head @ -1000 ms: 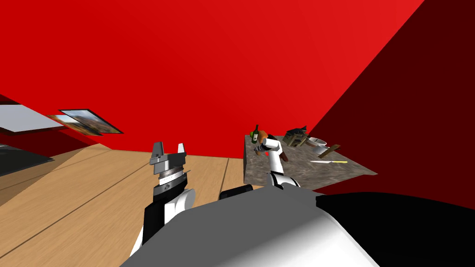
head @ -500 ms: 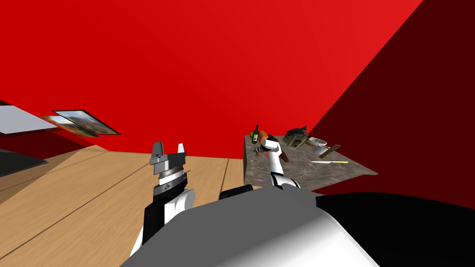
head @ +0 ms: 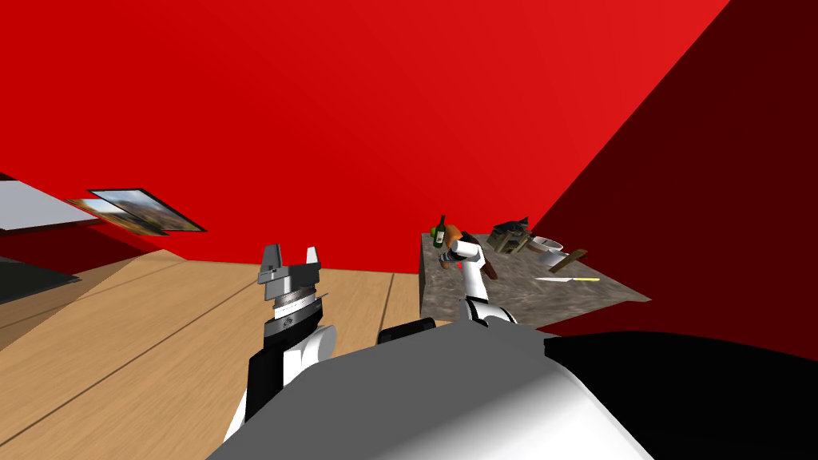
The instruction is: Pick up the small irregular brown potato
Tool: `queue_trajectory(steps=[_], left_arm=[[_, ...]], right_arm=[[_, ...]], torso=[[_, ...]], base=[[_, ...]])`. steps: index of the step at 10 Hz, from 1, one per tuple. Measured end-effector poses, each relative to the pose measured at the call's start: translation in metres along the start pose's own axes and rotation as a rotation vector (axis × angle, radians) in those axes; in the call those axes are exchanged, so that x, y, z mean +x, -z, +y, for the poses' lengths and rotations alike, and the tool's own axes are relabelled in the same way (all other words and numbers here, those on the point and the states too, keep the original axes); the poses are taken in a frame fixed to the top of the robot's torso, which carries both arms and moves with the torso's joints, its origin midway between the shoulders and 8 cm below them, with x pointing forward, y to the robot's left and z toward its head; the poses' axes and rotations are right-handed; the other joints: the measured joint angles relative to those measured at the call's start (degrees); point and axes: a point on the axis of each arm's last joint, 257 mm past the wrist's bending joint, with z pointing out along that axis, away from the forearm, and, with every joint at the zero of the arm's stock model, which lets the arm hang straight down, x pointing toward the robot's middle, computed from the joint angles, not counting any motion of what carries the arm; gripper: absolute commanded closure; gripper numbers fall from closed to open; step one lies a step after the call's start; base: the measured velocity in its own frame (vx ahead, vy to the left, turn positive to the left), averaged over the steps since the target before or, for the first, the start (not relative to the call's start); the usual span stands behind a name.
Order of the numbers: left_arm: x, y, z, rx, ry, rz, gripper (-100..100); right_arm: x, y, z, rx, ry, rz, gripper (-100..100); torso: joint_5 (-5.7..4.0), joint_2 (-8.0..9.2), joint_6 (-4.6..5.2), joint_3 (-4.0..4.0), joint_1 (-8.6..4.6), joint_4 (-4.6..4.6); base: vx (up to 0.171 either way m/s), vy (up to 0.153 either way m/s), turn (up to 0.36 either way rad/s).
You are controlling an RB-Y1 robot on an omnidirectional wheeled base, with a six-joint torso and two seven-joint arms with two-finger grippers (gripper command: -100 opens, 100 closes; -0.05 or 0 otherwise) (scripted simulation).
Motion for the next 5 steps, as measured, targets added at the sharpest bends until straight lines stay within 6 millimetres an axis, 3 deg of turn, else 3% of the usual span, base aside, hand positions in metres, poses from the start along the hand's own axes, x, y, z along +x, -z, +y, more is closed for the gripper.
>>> queue_trajectory(steps=[1, 4, 5], left_arm=[[0.0, 0.0, 0.0, 0.0, 0.0, 0.0, 0], [0.0, 0.0, 0.0, 0.0, 0.0, 0.0, 0], [0.0, 0.0, 0.0, 0.0, 0.0, 0.0, 0]], right_arm=[[0.0, 0.0, 0.0, 0.0, 0.0, 0.0, 100], [0.005, 0.011, -0.001, -0.003, -0.006, 0.001, 100], [0.005, 0.011, -0.001, -0.003, -0.006, 0.0, 0]], torso=[[0.0, 0.0, 0.0, 0.0, 0.0, 0.0], [0.01, 0.19, 0.01, 0.12, -0.04, 0.06], [-0.01, 0.13, 0.02, 0.08, -0.03, 0.03]], base=[[-0.033, -0.009, 0.04], [-0.035, -0.013, 0.021], [0.0, 0.0, 0.0]])
